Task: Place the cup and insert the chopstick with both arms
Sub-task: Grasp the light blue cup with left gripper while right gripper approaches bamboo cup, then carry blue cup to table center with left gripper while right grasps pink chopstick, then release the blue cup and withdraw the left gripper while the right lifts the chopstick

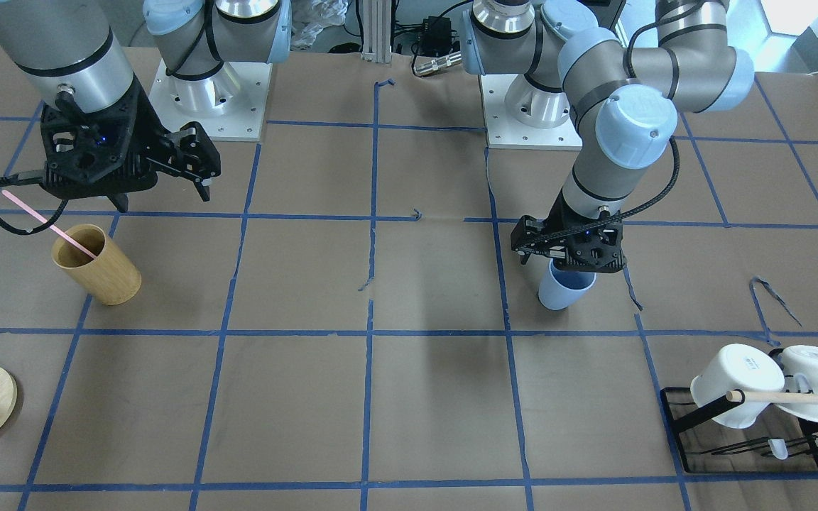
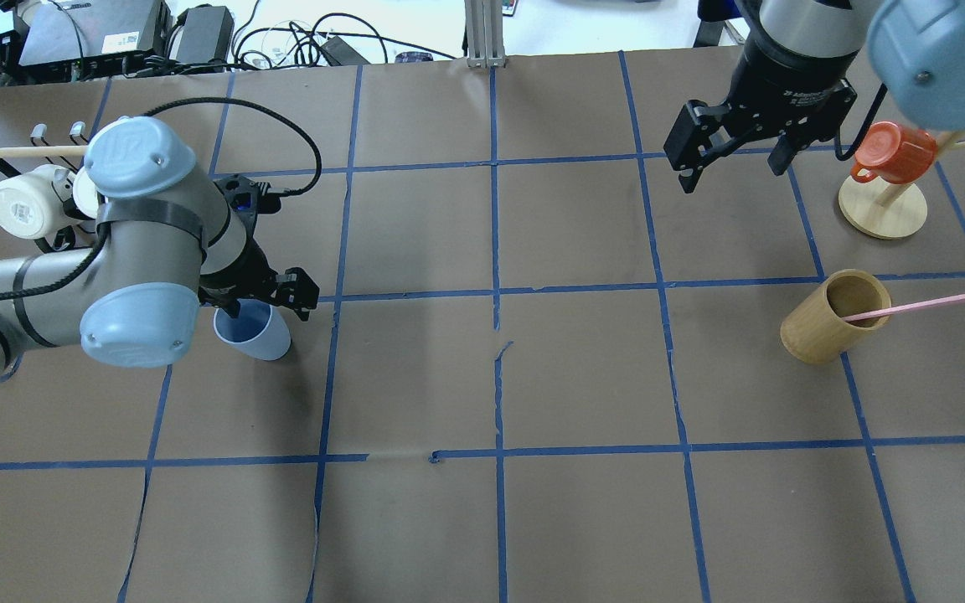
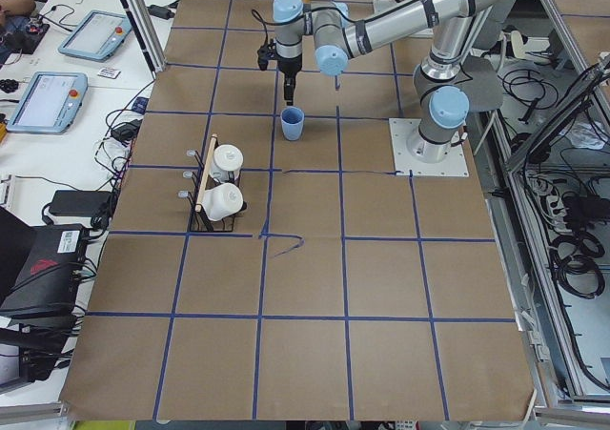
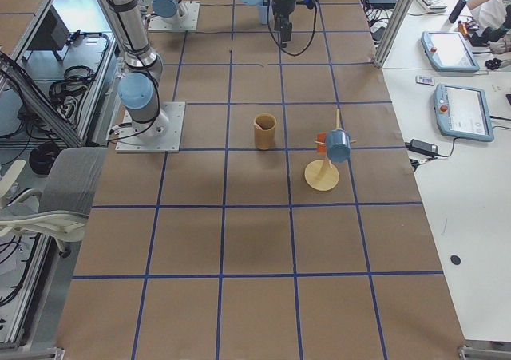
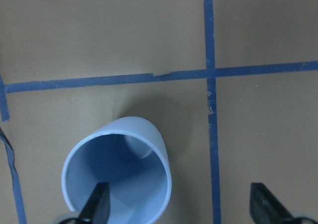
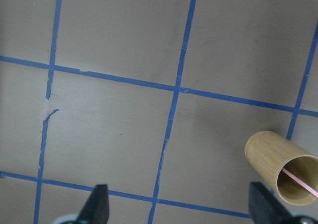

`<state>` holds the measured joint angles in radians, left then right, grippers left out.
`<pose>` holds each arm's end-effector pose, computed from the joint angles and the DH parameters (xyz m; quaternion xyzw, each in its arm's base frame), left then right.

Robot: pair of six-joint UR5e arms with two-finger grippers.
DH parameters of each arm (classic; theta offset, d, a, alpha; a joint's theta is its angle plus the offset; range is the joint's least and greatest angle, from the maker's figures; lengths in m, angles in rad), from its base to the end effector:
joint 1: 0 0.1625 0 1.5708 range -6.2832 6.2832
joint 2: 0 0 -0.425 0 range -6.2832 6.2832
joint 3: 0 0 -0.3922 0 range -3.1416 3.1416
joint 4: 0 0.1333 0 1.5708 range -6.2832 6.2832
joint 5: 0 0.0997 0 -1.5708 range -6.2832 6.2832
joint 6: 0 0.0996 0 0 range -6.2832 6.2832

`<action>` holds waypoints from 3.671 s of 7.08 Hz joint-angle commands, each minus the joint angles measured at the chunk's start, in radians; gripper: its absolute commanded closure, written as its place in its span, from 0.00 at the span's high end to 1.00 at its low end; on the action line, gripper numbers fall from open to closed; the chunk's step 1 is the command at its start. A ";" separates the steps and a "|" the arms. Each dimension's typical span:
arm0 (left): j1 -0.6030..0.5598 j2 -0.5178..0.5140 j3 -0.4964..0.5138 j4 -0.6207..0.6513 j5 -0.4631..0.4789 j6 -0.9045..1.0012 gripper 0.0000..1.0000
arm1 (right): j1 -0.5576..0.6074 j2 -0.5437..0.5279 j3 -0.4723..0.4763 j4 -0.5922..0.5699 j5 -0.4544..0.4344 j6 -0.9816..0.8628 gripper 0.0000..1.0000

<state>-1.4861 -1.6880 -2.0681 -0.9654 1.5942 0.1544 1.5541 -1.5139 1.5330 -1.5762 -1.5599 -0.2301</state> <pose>-0.0908 -0.4783 0.2580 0.0349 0.9993 0.0059 0.0111 0.1258 -0.5168 0.4784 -0.1065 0.9943 0.0061 0.0062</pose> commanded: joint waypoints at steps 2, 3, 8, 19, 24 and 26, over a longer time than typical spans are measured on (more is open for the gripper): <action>0.001 -0.035 -0.027 0.048 0.006 0.016 0.00 | -0.116 -0.006 0.028 0.004 -0.009 -0.394 1.00; 0.001 -0.035 -0.024 0.050 0.007 0.014 0.00 | -0.168 -0.028 0.050 0.001 -0.113 -0.570 1.00; -0.219 -0.152 0.213 0.036 -0.008 -0.313 0.00 | -0.515 -0.058 0.281 -0.069 -0.068 -0.798 0.95; -0.438 -0.379 0.669 -0.113 -0.028 -0.281 1.00 | -0.566 -0.074 0.414 -0.254 -0.065 -0.798 0.30; -0.309 -0.004 0.607 -0.721 -0.040 -0.208 1.00 | -0.566 -0.077 0.385 -0.242 -0.068 -0.787 0.05; -0.182 0.068 0.599 -0.723 -0.053 -0.108 1.00 | -0.563 -0.083 0.298 -0.095 -0.066 -0.785 0.06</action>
<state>-1.7399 -1.6659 -1.4632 -1.6742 1.5493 -0.0245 0.9893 -1.5943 1.8852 -1.7631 -1.6272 -1.0169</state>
